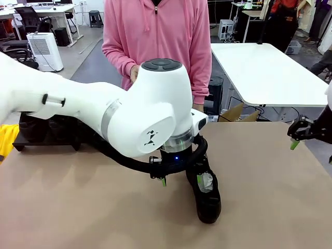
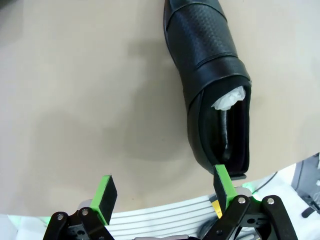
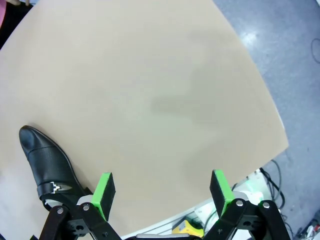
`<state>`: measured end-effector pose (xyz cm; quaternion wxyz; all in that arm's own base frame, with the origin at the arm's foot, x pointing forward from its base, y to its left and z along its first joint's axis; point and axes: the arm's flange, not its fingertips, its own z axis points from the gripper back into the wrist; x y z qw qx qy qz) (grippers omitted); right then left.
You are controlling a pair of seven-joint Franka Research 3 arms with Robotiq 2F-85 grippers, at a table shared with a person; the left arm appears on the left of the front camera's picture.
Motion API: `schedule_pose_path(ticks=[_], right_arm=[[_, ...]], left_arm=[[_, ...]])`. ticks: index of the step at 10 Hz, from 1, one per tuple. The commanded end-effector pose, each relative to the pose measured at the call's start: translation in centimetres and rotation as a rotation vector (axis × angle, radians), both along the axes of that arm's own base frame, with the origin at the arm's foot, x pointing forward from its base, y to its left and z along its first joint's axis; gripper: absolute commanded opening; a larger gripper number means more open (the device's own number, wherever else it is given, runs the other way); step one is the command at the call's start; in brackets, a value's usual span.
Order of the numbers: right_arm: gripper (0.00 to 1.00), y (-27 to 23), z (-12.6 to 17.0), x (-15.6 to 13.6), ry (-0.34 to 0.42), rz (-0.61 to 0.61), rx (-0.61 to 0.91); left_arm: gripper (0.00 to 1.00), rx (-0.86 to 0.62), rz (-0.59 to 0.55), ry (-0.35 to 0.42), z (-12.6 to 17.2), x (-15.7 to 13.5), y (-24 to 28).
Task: Organize the shoes by placing them on the stand.
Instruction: Place the Shoe from the middle of the table onto the Shoes Stand.
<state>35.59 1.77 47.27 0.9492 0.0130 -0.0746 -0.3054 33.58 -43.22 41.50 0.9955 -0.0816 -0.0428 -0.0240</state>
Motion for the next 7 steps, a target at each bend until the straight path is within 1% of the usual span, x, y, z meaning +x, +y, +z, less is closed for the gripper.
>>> schedule_pose_path(ticks=[1,3,5,6,7], right_arm=[[1.0,0.1,0.1,0.0,-0.004,0.006,0.002],[1.0,0.1,0.1,0.0,-0.004,0.006,0.002],[1.0,0.1,0.1,0.0,-0.004,0.006,0.002],[1.0,0.1,0.1,0.0,-0.004,0.006,0.002],[1.0,0.1,0.1,0.0,-0.004,0.006,0.002]], left_arm=[[1.0,0.047,-0.001,-0.033,-0.2,0.5,-2.2],[1.0,0.069,0.009,-0.05,-1.0,0.8,-3.5],[1.0,0.102,0.025,-0.034,-2.1,0.9,-4.8],[1.0,0.117,0.033,-0.011,-2.7,1.2,-5.2],[1.0,0.128,0.032,-0.017,-2.9,1.2,-5.5]])
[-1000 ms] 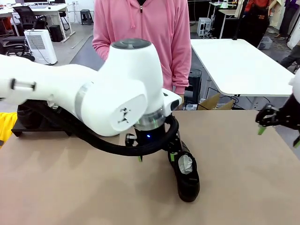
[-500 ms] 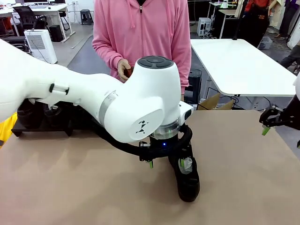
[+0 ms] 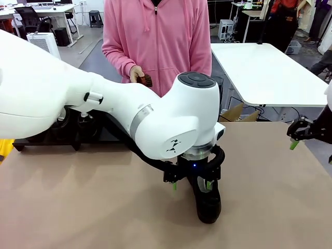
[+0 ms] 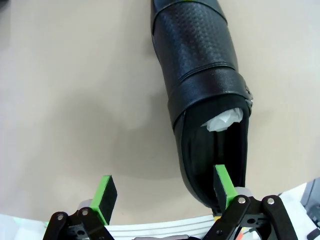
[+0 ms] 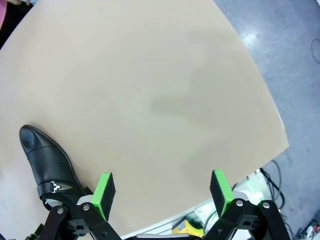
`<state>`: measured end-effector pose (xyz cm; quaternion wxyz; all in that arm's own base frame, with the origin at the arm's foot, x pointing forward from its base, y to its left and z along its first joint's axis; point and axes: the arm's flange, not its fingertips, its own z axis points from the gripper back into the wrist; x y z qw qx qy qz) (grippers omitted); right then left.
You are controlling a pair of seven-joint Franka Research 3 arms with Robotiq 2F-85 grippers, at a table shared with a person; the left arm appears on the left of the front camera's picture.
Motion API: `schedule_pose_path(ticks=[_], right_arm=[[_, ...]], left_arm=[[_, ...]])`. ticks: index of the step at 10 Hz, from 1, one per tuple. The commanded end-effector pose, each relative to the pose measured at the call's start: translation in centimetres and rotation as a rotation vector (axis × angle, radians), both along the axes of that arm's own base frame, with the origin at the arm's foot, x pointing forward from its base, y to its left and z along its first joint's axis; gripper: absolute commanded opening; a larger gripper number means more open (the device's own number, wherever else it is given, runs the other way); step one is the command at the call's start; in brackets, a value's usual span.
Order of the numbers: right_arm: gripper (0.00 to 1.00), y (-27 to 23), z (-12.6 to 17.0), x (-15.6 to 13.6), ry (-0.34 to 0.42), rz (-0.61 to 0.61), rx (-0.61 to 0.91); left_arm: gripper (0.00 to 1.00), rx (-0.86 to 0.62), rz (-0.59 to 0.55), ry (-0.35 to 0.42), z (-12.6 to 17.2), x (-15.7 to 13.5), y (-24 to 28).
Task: Organize the shoes by placing them on the stand.
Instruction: Place the Shoe from the middle of the table onto the Shoes Stand.
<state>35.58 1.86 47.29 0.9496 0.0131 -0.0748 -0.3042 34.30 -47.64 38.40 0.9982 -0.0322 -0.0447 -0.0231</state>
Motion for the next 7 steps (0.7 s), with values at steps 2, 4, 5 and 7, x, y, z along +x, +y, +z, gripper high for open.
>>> schedule_pose_path(ticks=[2,4,5,7], right_arm=[[1.0,0.0,0.1,0.0,-0.004,0.003,0.002],[1.0,0.0,0.1,0.0,-0.004,0.003,0.002],[1.0,0.0,0.1,0.0,-0.004,0.003,0.002],[1.0,0.0,0.1,0.0,-0.004,0.003,0.002]], left_arm=[[1.0,0.038,0.026,-0.028,-0.8,0.7,-1.3],[1.0,0.059,0.04,-0.042,-1.6,0.9,-1.5],[1.0,0.057,0.044,-0.035,-2.1,0.9,-1.6],[0.95,0.047,0.036,-0.039,-2.8,1.1,-1.7]])
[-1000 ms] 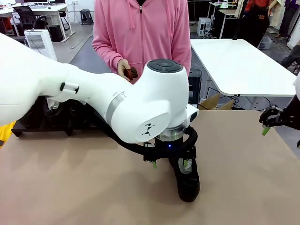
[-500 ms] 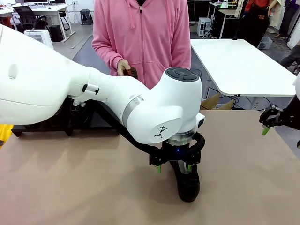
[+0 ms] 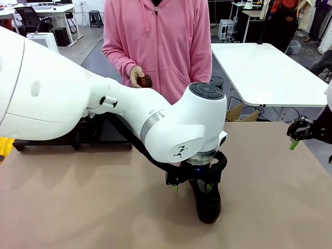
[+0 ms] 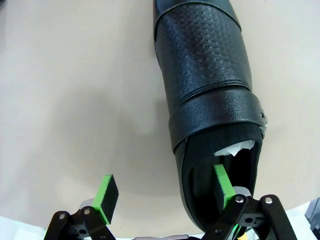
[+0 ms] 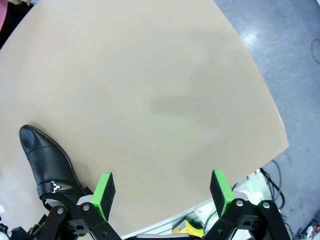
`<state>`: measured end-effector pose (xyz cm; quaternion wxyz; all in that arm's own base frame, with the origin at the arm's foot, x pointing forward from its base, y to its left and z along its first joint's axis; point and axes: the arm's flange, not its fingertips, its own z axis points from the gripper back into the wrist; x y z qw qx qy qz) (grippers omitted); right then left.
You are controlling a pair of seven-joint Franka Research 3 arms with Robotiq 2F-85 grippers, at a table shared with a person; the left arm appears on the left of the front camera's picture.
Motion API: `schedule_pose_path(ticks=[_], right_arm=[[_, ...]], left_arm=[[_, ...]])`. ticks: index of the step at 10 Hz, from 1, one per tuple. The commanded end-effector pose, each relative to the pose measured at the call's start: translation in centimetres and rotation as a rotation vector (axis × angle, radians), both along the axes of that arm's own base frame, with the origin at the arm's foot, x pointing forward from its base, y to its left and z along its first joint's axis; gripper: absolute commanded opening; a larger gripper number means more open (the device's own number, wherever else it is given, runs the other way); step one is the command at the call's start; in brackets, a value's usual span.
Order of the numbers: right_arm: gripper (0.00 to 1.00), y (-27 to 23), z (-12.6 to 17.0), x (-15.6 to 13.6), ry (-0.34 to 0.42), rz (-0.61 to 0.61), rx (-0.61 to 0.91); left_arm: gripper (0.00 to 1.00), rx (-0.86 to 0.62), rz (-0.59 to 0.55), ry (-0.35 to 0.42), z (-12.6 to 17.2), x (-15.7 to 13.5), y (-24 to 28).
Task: Organize the shoes by placing them on the stand.
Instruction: Place the Shoe from the middle of the table onto the Shoes Stand.
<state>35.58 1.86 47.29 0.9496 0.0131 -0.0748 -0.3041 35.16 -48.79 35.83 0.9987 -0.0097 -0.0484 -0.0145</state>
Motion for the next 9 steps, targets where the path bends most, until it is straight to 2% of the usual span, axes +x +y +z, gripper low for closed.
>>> schedule_pose_path(ticks=[1,5,6,9], right_arm=[[1.0,0.03,0.12,0.03,-0.004,0.003,0.002],[1.0,0.03,0.12,0.03,-0.004,0.003,0.002],[1.0,0.03,0.12,0.03,-0.004,0.003,0.002],[1.0,0.03,0.12,0.03,-0.004,0.003,0.002]], left_arm=[[0.8,-0.004,0.015,-0.031,-0.48,0.24,-0.47],[0.03,-0.018,0.016,-0.029,-0.86,0.46,-0.51],[0.0,-0.02,0.011,-0.035,-0.75,0.41,-0.54],[0.0,-0.025,0.001,-0.025,-1.13,0.55,-0.55]])
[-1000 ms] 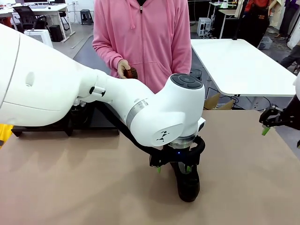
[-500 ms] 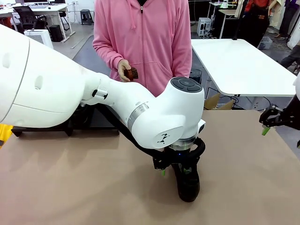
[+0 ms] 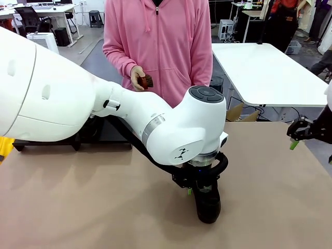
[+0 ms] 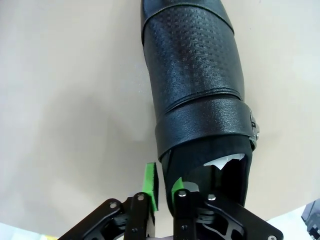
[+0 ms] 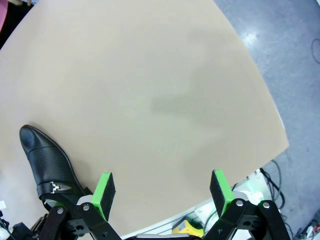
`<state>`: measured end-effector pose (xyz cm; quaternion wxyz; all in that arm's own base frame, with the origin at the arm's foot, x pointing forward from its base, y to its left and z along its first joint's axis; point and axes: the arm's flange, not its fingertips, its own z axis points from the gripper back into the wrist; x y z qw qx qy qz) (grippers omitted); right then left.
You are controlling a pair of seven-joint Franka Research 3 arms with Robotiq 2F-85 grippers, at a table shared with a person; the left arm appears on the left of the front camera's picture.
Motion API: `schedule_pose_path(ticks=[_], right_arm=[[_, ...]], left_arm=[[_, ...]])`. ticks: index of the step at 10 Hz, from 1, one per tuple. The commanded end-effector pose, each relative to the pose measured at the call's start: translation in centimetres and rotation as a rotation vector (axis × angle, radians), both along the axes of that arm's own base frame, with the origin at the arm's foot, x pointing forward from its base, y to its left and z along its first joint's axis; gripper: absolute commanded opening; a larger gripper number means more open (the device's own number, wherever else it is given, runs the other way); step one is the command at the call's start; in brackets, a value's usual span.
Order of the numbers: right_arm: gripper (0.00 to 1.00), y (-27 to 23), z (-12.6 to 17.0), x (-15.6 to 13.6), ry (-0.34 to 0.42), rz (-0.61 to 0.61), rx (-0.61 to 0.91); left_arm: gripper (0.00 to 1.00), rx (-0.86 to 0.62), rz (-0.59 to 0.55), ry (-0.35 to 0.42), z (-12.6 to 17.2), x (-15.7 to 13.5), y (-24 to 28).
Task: Organize the shoes by placing them on the stand.
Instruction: Place the Shoe from the middle of the table onto the Shoes Stand.
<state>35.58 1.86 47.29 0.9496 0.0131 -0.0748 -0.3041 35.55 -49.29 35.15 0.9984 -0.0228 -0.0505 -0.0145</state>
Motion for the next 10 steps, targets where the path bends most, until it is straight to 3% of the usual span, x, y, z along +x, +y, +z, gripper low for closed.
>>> schedule_pose_path(ticks=[1,4,5,7,10], right_arm=[[1.0,0.0,0.1,0.0,-0.004,0.003,0.002],[1.0,0.0,0.1,0.0,-0.004,0.003,0.002],[1.0,0.0,0.1,0.0,-0.004,0.003,0.002],[1.0,0.0,0.1,0.0,-0.004,0.003,0.002],[1.0,0.0,0.1,0.0,-0.004,0.003,0.002]], left_arm=[[0.0,-0.004,0.003,-0.017,-0.5,0.2,0.0],[0.0,-0.033,-0.018,0.019,-0.1,0.0,0.7],[0.0,-0.065,-0.035,0.014,1.3,-0.7,1.5],[0.0,-0.032,-0.057,-0.057,4.3,-1.7,3.6],[0.0,0.016,-0.041,-0.184,8.5,-0.9,9.1]])
